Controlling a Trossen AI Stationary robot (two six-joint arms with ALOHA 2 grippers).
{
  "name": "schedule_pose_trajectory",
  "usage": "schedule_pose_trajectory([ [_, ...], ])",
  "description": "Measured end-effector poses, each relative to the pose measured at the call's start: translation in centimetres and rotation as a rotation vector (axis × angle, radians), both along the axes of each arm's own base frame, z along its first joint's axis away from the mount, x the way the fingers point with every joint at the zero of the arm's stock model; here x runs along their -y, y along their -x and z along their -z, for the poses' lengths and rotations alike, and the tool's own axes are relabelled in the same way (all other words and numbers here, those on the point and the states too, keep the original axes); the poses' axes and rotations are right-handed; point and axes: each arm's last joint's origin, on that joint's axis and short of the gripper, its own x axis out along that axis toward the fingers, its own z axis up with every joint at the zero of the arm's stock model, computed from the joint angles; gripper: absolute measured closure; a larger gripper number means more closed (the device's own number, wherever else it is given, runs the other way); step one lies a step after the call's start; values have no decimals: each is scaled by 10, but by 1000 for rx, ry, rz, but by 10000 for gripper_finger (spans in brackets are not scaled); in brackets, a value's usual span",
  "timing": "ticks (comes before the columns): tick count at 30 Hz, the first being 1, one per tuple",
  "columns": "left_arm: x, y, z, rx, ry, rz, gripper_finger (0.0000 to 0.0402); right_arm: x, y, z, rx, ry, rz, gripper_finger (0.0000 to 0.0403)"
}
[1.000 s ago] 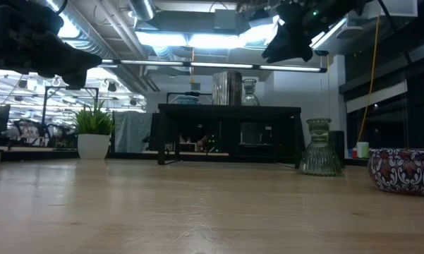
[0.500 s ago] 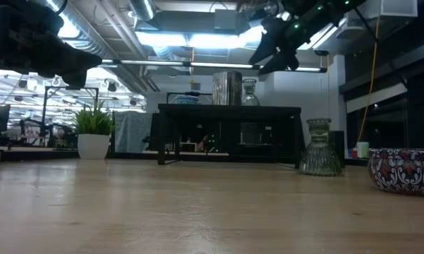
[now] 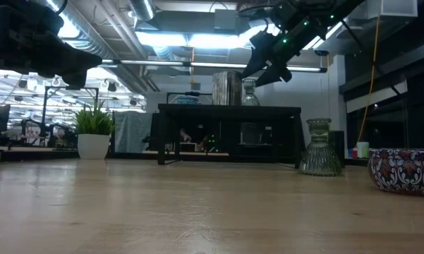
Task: Pick & Place candle stick holders
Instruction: Adjust the green candle holder on the shelf
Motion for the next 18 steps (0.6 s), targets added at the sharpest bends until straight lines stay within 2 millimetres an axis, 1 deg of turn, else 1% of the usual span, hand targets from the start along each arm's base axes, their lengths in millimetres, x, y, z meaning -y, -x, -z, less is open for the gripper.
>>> schedule_pose_trajectory([
  [8,0,0,0,0,0,0,393,3,-2,6,-29,16,41,76],
  [11,0,0,0,0,-1,0,394,3,-2,6,-29,17,43,91],
  [18,0,0,0,0,0,0,397,3,-2,6,-29,17,43,139],
])
